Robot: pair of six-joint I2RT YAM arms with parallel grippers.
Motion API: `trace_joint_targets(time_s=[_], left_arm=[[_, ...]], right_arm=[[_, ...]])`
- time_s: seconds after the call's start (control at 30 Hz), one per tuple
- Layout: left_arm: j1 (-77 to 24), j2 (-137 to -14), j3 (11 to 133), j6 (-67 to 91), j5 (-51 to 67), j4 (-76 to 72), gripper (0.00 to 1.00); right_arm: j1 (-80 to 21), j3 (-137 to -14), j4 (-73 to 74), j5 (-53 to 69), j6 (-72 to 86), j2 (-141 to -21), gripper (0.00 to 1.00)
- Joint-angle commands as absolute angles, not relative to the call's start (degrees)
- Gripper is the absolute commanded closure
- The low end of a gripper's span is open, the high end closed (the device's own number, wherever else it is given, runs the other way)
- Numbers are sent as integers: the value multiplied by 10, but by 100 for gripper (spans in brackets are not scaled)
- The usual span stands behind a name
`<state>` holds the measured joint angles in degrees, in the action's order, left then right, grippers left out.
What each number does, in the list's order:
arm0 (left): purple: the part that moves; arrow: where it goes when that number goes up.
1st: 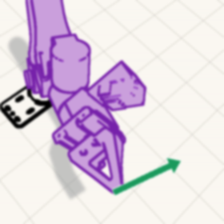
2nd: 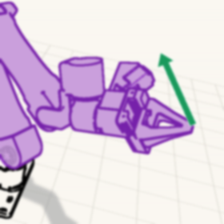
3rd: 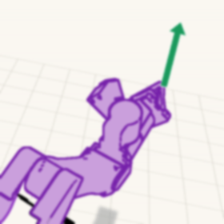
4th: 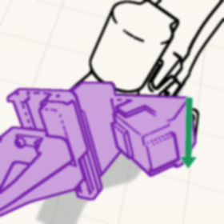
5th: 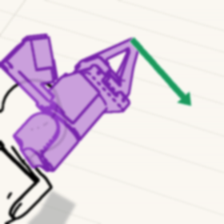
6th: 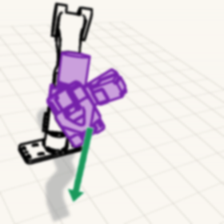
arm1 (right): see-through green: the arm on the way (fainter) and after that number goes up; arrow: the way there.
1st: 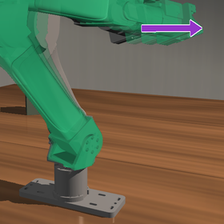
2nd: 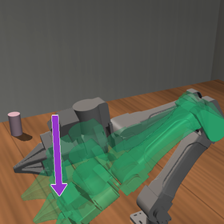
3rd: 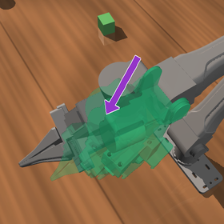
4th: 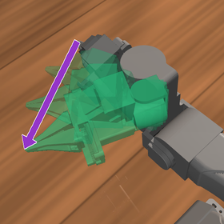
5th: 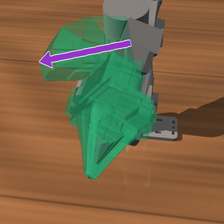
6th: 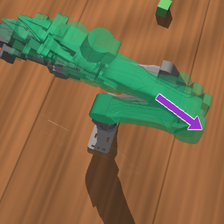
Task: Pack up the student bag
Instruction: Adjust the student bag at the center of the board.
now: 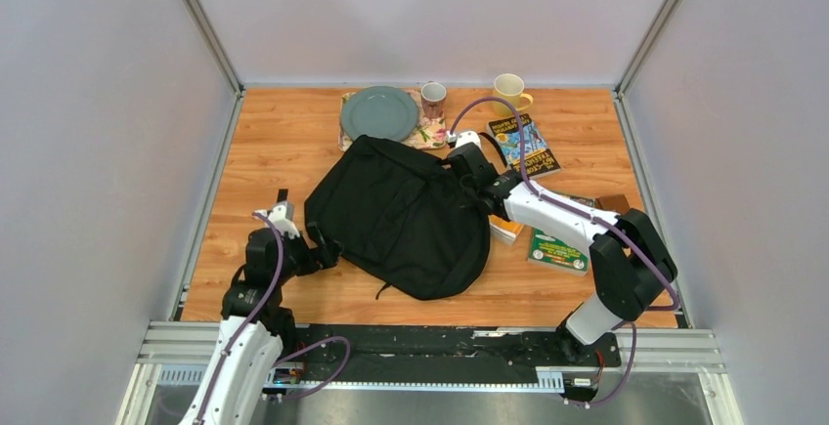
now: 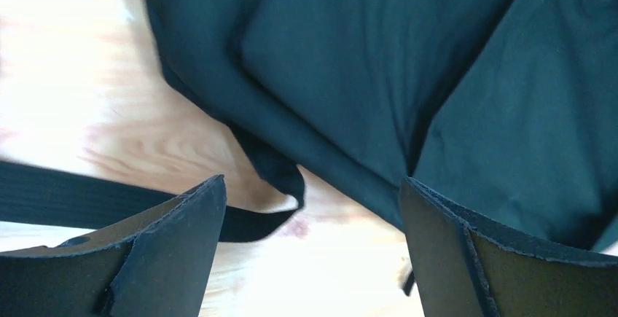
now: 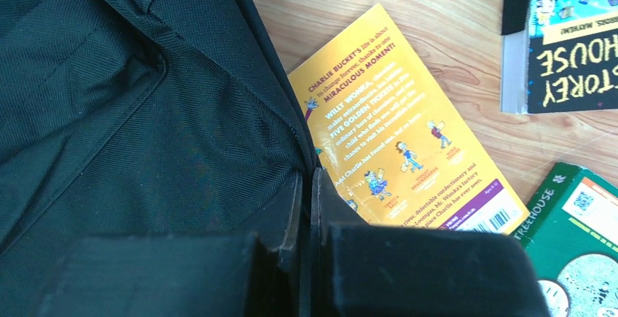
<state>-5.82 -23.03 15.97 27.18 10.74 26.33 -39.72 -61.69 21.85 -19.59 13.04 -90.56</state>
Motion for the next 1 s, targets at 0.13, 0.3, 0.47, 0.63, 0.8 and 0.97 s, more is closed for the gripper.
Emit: trace_joint_targets(time_s=[0.13, 0.3, 0.47, 0.63, 0.8, 0.97], left_arm=[[-56, -64, 80, 510, 186, 233, 7], [-56, -42, 64, 543, 194, 256, 9], [-56, -79, 111, 513, 182, 302, 11], [-58, -168, 147, 465, 172, 335, 12], [-82, -135, 133, 497, 117, 324, 11], [-92, -141, 115, 530, 135, 301, 11]], right_arm=[[-402, -624, 178, -175, 160, -899, 100], [-402, -612, 174, -185, 177, -895, 100], [-400, -611, 178, -187, 187, -899, 100], [-398, -612, 178, -182, 200, -901, 100], [-395, -613, 178, -179, 208, -903, 99], [-394, -620, 180, -165, 218, -913, 99]])
